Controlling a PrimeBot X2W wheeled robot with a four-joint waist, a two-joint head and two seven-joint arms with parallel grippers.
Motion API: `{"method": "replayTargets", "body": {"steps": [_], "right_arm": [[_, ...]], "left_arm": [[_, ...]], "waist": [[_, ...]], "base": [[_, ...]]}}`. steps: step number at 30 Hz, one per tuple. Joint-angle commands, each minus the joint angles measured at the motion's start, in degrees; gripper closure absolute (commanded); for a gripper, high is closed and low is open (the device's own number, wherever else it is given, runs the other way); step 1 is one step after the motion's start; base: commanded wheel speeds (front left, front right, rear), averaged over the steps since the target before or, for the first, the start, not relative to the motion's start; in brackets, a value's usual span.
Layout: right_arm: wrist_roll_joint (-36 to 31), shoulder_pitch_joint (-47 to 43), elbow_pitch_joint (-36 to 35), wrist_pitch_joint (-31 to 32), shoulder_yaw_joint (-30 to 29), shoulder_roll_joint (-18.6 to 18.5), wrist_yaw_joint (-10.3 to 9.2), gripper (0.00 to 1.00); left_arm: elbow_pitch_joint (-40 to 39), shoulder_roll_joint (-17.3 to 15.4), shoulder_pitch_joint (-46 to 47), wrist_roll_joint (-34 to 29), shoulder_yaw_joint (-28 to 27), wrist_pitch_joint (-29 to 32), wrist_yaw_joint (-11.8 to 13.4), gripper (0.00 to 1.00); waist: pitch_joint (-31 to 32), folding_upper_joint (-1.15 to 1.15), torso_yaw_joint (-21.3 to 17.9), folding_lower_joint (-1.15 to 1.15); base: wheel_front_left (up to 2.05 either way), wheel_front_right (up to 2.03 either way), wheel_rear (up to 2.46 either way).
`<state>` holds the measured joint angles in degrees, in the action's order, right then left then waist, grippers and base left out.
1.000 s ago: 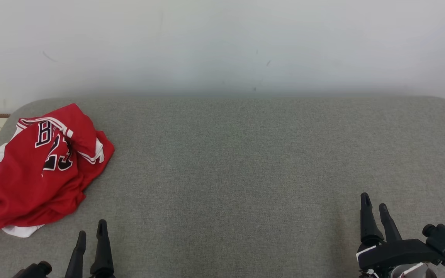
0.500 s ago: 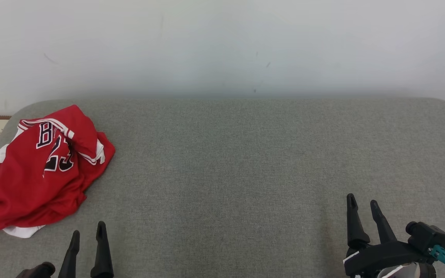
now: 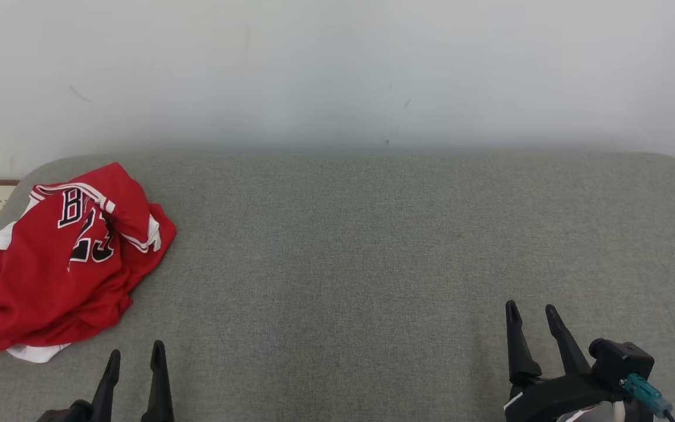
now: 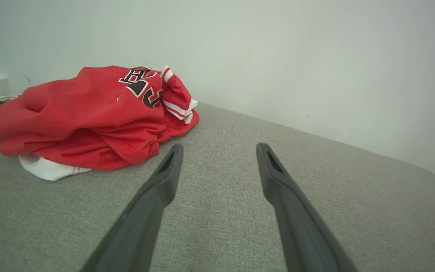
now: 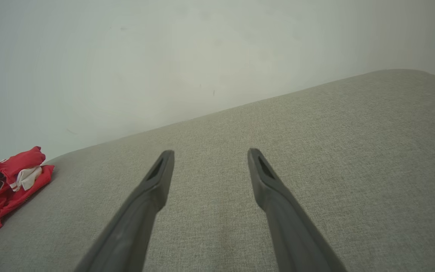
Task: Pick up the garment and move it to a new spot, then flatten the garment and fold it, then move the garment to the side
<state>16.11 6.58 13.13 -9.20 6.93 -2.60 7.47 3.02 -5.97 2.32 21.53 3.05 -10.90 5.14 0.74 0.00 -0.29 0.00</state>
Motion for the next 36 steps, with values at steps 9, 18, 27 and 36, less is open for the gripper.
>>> {"method": "replayTargets", "body": {"steps": [9, 18, 27, 36], "right_arm": [[-5.8, 1.0, 1.3, -2.0, 2.0, -0.4, 0.03, 0.0], [-9.1, 0.9, 2.1, -3.2, 2.5, -0.4, 0.03, 0.0], [-11.0, 0.4, 1.9, -3.9, 2.5, -0.4, 0.04, 0.0], [-12.1, -0.1, 1.7, -4.0, 2.7, -0.4, 0.04, 0.0]], "left_arm": [[-0.4, -0.9, -1.2, -6.1, 0.5, -1.5, 0.6, 0.0], [-0.5, -1.1, -1.4, -9.9, 0.6, -2.4, 1.1, 0.0], [-1.3, -1.1, -2.5, -12.9, 0.1, -3.2, 1.5, 0.0], [-2.5, -0.8, -3.3, -15.7, -0.4, -4.0, 1.5, 0.0]], "waist": [[0.3, 0.0, -0.2, 0.0], [0.7, 0.0, -0.2, 0.0], [0.8, 0.0, -0.5, 0.0], [0.8, 0.0, -0.6, 0.0]], "base": [[0.0, 0.0, 0.0], [0.0, 0.0, 0.0], [0.0, 0.0, 0.0], [0.0, 0.0, 0.0]]}}
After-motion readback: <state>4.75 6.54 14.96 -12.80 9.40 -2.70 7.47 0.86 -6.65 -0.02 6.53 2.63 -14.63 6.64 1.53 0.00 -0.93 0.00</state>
